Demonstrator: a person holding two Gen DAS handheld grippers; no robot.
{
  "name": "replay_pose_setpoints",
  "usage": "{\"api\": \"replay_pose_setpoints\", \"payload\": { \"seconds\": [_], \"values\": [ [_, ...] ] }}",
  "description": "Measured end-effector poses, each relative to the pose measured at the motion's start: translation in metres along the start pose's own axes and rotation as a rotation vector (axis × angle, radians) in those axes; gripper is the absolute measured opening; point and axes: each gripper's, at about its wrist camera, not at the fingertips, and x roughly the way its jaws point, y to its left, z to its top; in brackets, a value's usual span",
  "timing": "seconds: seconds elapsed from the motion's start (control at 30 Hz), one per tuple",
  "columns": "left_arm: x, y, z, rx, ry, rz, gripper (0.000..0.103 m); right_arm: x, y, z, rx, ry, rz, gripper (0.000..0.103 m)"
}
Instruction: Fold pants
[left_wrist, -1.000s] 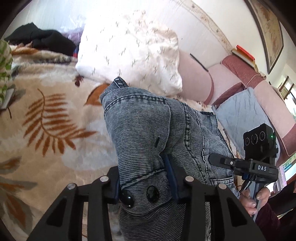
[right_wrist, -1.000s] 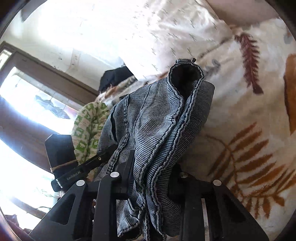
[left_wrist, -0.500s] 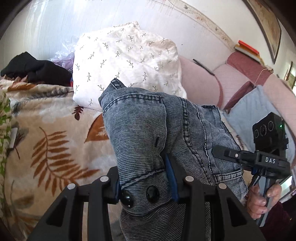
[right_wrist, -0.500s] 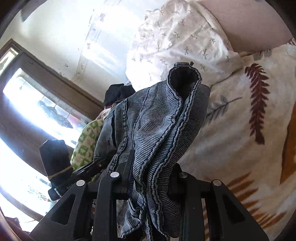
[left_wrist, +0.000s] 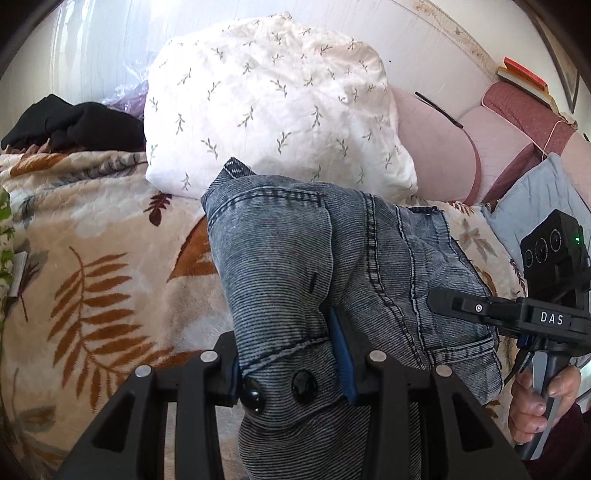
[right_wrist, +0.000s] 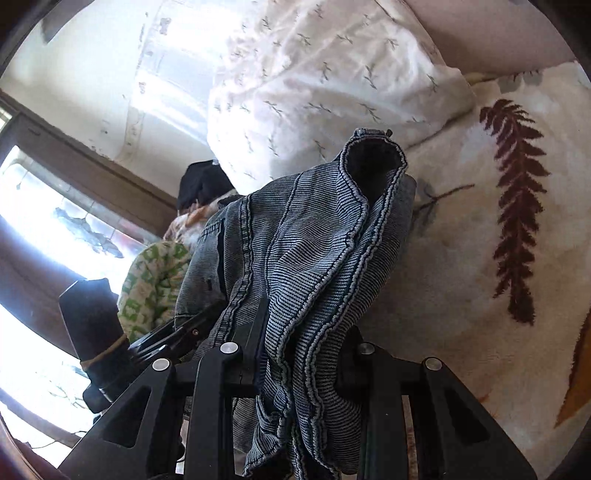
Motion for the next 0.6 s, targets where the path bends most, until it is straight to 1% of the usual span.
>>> {"api": "replay_pose_setpoints", "payload": {
  "seconds": [0.27, 0.6],
  "values": [
    [-0.0049, -0.0060, 0.0016, 0.020, -0.016, 0.028, 0.042, -0.0055, 0.0025, 0.0001, -0.007, -0.007, -0.006, 0.025],
    [-0.0018, -0.0086, 0.0012, 0.034, -0.009, 0.060, 0.042, 0.0024, 0.0003, 0.0009, 0.002, 0.006, -0.018, 0.025]
  ]
}}
